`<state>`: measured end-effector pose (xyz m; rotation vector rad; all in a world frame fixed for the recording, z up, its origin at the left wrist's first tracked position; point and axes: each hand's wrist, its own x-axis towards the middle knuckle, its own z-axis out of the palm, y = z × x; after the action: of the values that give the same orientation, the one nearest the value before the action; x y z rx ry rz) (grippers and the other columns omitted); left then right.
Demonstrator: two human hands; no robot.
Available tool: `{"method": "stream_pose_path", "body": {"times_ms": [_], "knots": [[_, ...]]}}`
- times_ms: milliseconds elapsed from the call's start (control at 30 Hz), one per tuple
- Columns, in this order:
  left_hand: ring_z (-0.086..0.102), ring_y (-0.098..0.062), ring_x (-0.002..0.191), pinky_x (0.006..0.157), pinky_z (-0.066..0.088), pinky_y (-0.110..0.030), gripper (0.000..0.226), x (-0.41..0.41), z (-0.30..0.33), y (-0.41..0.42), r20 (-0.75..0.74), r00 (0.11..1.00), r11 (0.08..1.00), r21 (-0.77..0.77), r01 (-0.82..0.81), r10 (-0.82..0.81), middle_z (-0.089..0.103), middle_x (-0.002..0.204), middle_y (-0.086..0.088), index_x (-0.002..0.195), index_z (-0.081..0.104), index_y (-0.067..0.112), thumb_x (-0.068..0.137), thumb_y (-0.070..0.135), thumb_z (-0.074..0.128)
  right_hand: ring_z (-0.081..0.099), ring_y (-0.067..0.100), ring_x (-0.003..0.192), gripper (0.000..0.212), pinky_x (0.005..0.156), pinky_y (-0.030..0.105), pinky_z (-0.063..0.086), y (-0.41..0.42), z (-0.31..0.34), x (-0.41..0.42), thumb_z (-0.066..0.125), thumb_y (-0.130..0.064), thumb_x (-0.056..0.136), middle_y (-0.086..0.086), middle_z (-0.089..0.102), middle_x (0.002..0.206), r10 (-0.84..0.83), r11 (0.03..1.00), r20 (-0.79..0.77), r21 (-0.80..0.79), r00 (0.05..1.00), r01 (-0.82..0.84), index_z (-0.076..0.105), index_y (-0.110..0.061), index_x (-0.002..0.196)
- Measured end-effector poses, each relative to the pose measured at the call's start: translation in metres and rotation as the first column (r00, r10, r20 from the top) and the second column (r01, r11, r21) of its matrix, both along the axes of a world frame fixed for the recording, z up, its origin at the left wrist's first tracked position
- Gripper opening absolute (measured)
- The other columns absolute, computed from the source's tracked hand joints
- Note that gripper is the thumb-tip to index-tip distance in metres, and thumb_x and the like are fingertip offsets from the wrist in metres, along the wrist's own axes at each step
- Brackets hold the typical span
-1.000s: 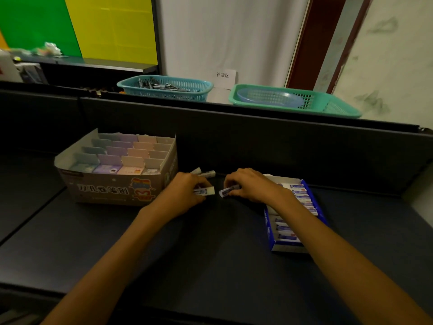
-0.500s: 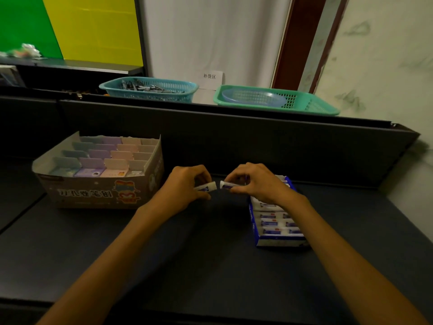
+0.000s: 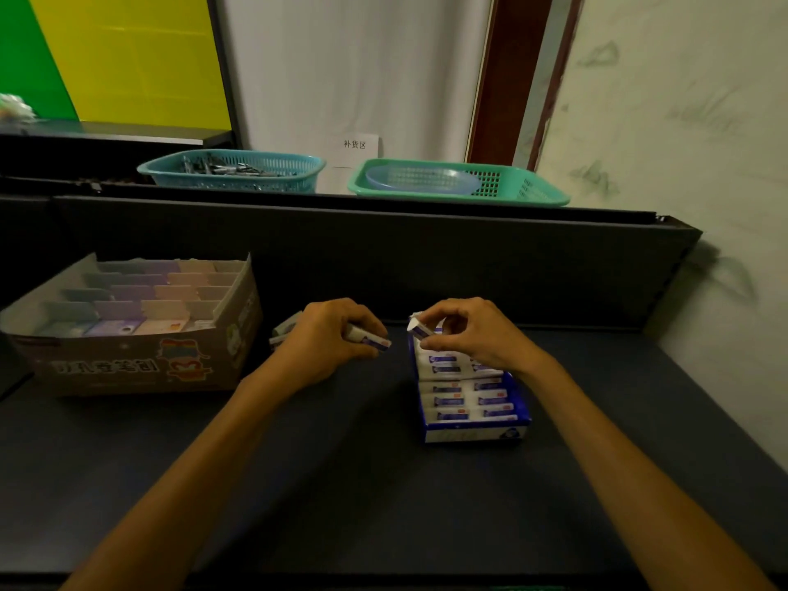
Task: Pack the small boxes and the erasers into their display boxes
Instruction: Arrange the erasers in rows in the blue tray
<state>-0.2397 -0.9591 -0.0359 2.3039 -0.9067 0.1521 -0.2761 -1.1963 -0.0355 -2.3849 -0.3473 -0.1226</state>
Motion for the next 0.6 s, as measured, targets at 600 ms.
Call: {"method": "stream_pose_path", "body": {"times_ms": [600], "knots": [[0.054,0.009,0.082,0.072,0.041,-0.005,0.03,-0.026,-0.007,-0.043,0.097,0.995,0.999,0.04,-0.019,0.015,0.064,0.106,0.007,0.112,0.061,0.021,0.083,0.019,0.068,0.065,0.004,0.096,0.028,0.074,0.022,0.056,-0.046,-0.009,-0.029,0.072,-0.018,0.081,-0.012,0.063,0.105,-0.005,0.992,-0.001,0.129,1.0,0.005,0.06,-0.031,0.103]]}}
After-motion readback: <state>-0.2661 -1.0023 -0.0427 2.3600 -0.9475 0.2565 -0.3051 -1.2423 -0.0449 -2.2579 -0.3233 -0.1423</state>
